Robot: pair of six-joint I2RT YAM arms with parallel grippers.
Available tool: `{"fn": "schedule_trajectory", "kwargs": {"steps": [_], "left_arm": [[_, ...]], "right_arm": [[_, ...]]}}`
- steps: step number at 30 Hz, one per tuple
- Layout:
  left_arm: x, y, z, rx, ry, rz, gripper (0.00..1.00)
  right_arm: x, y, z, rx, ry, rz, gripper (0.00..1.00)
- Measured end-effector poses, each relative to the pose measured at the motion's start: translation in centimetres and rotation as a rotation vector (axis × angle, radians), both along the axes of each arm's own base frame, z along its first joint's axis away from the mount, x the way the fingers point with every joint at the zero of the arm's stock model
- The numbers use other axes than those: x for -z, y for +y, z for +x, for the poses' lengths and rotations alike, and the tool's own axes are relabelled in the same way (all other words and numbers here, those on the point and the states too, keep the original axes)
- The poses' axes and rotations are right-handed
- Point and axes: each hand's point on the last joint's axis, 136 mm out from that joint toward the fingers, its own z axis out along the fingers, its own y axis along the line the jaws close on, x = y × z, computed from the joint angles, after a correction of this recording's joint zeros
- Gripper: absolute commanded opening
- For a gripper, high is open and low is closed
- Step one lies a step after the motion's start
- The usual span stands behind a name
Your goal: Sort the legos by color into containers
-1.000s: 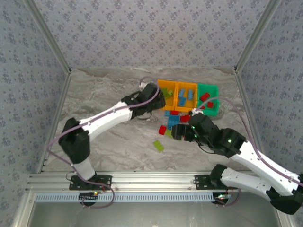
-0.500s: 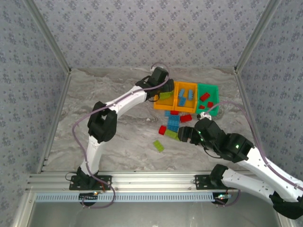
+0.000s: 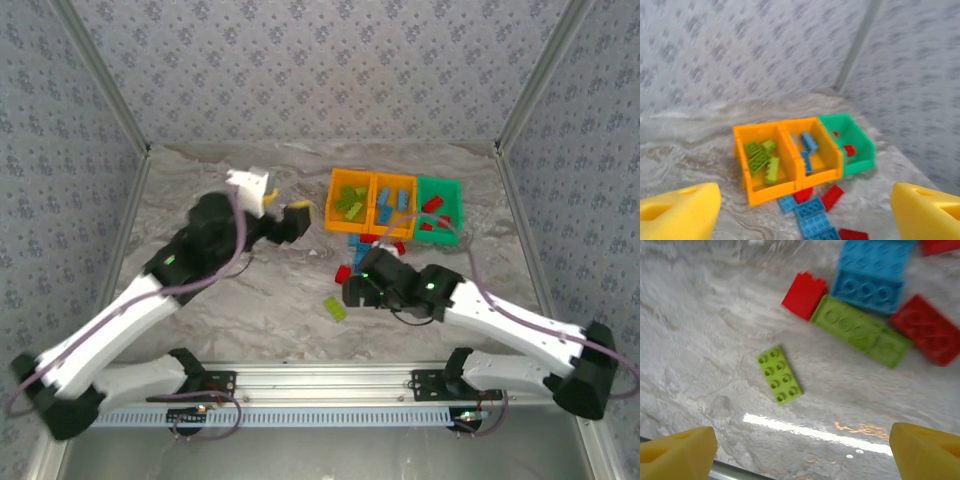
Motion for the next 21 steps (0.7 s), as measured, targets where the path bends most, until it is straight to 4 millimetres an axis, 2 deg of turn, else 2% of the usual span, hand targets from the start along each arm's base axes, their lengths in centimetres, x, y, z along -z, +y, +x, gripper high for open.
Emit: {"fn": "schedule_trajectory", "kwargs": {"steps": [4, 6, 8, 13, 15, 18, 21], "left_arm": [[0.9, 4.2, -5.6, 0.093, -0.149, 0.116, 0.97], [2.3, 5.3, -7.5, 0.142, -0.191, 0.188, 0.99], [4.7, 6.0, -9.3, 0.213, -0.215, 0.277, 0.99], [11.1, 6.2, -12.3, 0.397, -0.191, 0.436, 0.99], [13.0, 5.9, -13.2, 0.466, -0.166, 0.467, 0.99], [14.2, 5.3, -13.9, 0.537, -0.148, 0.48, 0.99], [14.6, 4.7, -14.2, 0.581, -0.14, 0.49, 0.99]], "right_arm": [[4.4, 3.5, -1.0, -0.128, 0.079, -0.11, 0.89], [6.2, 4.8, -1.3, -0.181, 0.102, -0.168, 0.88], [8.0, 5.9, -1.4, -0.222, 0.12, -0.23, 0.86], [11.3, 6.1, -1.3, -0.257, 0.156, -0.338, 0.71], [11.7, 6.0, -1.3, -0.261, 0.164, -0.348, 0.64], [11.9, 6.3, -1.3, -0.268, 0.165, -0.342, 0.56], [12.0, 6.5, -1.3, -0.267, 0.165, -0.329, 0.55]]}}
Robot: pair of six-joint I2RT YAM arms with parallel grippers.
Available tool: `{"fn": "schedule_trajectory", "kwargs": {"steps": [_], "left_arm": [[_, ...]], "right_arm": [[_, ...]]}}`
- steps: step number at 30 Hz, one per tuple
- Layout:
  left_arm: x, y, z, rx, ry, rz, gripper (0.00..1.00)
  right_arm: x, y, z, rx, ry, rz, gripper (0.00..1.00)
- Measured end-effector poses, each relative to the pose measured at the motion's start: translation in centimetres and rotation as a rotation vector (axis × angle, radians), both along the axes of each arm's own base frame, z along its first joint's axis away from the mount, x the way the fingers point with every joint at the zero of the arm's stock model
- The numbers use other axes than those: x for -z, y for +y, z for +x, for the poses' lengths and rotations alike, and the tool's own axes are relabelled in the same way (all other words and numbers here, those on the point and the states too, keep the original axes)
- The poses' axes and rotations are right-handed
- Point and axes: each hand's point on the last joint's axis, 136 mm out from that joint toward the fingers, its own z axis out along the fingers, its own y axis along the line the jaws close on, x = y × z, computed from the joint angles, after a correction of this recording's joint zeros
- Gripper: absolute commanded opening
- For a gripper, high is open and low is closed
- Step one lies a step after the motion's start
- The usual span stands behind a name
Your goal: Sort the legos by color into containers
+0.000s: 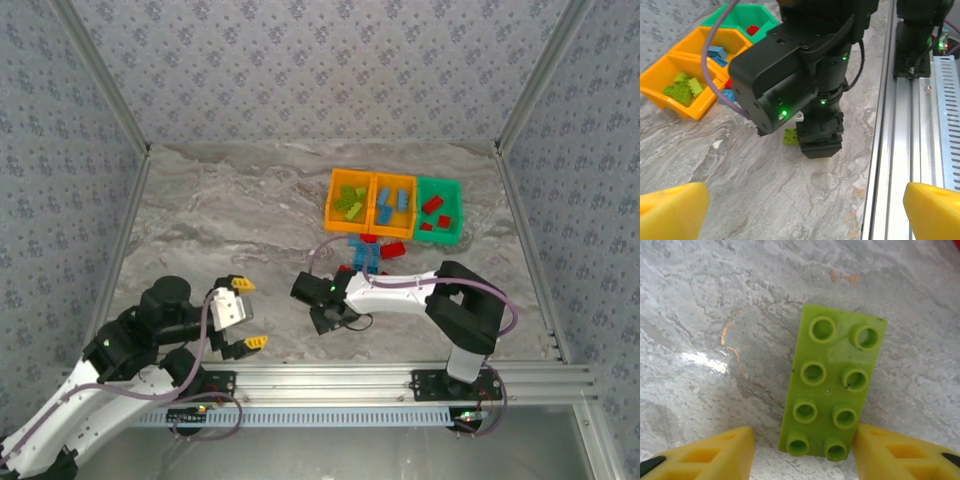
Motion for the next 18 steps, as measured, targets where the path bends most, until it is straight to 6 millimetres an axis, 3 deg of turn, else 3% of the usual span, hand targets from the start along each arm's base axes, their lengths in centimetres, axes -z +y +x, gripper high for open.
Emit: {"fn": "schedule_trajectory", "kwargs": {"steps": [3, 9, 15, 18], "left_arm": [[0.4, -0.5, 0.0, 0.026, 0.01, 0.016, 0.99], [0.5, -1.3, 0.2, 0.057, 0.003, 0.011, 0.99], [1.1, -1.6, 0.0, 0.077, 0.017, 0.01, 0.99], [0.5, -2.0, -0.2, 0.092, 0.015, -0.018, 0.99]], "right_arm": [[0.0, 0.0, 0.0, 0.0, 0.0, 0.003, 0.52], [0.0, -0.1, 0.2, 0.009, -0.01, 0.008, 0.32], [-0.6, -0.4, 0.5, 0.02, -0.031, 0.004, 0.29], [-2.8, -0.4, 1.0, 0.025, -0.076, 0.045, 0.29]]}}
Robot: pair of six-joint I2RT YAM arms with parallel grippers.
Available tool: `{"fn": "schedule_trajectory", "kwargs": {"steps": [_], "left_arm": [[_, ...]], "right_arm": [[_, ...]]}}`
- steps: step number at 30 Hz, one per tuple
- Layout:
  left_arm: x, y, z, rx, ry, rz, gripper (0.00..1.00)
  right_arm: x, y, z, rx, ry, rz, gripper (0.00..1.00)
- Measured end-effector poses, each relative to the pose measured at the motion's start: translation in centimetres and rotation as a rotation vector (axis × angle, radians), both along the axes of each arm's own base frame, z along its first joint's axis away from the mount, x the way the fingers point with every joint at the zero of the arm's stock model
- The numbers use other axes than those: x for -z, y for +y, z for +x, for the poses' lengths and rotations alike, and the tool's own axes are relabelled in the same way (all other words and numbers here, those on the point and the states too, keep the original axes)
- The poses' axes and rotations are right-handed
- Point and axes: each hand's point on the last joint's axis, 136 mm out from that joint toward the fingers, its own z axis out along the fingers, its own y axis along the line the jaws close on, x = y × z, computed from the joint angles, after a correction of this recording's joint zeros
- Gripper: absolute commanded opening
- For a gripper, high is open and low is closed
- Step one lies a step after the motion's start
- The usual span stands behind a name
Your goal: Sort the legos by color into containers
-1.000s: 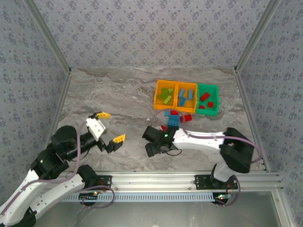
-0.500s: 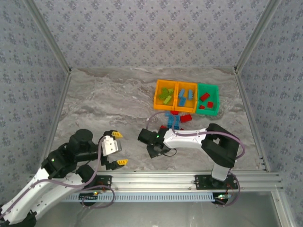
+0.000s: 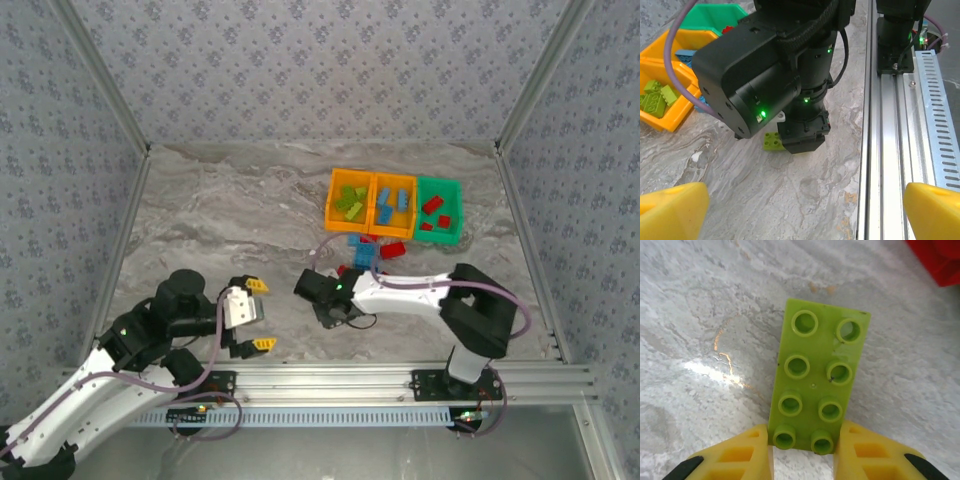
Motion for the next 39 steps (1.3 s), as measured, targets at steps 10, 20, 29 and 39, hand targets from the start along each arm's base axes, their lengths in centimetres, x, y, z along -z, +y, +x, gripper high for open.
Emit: {"fn": "schedule_trajectory", "kwargs": {"steps": [10, 20, 29, 39], "left_arm": [[-3.2, -2.5, 2.2, -0.115, 0.122, -0.173, 0.99], [-1.3, -0.8, 8.1, -0.619, 0.415, -0.17, 0.99], [-0.3, 0.6, 8.8, -0.768, 0.492, -0.184, 0.99], [-0.2, -0.8, 6.6, -0.507, 0.355, -0.058, 0.99]], "right_arm": [[-15.9, -3.4, 15.1, 0.232, -0.377, 0.243, 0.3], [-10.8, -4.9, 29.2, 0.316, -0.342, 0.13, 0.45], [-12.6, -5.0, 27.8, 0.285, -0.321, 0.124, 0.57], [-16.6, -3.6, 11.2, 0.122, -0.365, 0.283, 0.65]]}}
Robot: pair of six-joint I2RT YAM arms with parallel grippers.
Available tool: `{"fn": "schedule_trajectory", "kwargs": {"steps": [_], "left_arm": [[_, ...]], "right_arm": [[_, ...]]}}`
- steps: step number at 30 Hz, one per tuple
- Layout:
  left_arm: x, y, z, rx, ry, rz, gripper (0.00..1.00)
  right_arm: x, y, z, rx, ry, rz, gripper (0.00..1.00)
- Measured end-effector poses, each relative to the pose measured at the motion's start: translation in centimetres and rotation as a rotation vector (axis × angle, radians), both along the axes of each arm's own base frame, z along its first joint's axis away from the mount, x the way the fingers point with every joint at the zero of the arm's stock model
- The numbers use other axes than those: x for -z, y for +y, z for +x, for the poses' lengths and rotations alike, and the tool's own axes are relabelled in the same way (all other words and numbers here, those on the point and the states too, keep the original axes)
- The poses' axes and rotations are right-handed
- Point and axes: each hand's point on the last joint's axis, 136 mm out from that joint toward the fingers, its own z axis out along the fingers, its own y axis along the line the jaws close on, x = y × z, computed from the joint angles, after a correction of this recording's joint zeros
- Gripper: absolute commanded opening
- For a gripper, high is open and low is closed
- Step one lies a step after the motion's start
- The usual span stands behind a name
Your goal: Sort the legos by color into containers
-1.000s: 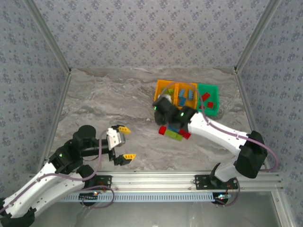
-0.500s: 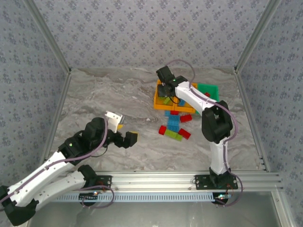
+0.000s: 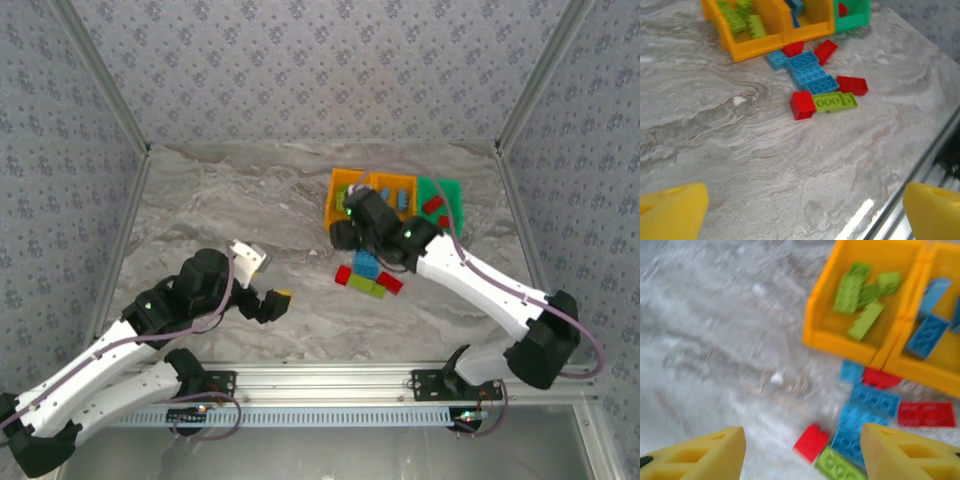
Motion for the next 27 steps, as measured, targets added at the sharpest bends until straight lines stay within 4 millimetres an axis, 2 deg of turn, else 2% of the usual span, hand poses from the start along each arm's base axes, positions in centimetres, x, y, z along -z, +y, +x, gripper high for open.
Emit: {"fn": "schedule_trajectory", "kwargs": {"steps": [2, 6, 10, 12, 14, 16, 18, 22, 27], "left_arm": [[0.0, -0.5, -0.8, 0.093, -0.039, 0.023, 0.99], [-0.1, -1.1, -1.8, 0.223, -0.113, 0.047, 0.99], [1.2, -1.2, -2.3, 0.28, -0.129, 0.076, 0.99], [1.9, -1.1, -2.5, 0.291, -0.125, 0.095, 0.99], [2.3, -1.0, -2.5, 0.297, -0.128, 0.104, 0.99], [2.5, -0.9, -2.7, 0.301, -0.134, 0.107, 0.99], [2.4, -0.7, -2.8, 0.302, -0.143, 0.104, 0.99], [2.3, -0.6, -2.8, 0.31, -0.162, 0.104, 0.99], [2.6, -0.6, -2.8, 0.313, -0.164, 0.113, 0.99]], "right_arm": [[2.7, 0.6, -1.6, -0.035, 0.06, -0.053, 0.66], [9.0, 0.9, -3.1, -0.062, 0.201, -0.215, 0.7], [12.6, 1.4, -4.0, -0.139, 0.28, -0.355, 0.7], [13.3, 1.9, -4.0, -0.184, 0.291, -0.408, 0.7], [13.6, 2.1, -3.6, -0.228, 0.287, -0.458, 0.75], [13.7, 1.8, -3.0, -0.265, 0.284, -0.495, 0.81], [13.7, 1.4, -2.4, -0.295, 0.287, -0.507, 0.83], [14.1, 1.0, -1.2, -0.357, 0.334, -0.475, 0.81], [15.6, 1.5, -0.9, -0.442, 0.375, -0.483, 0.72]]}}
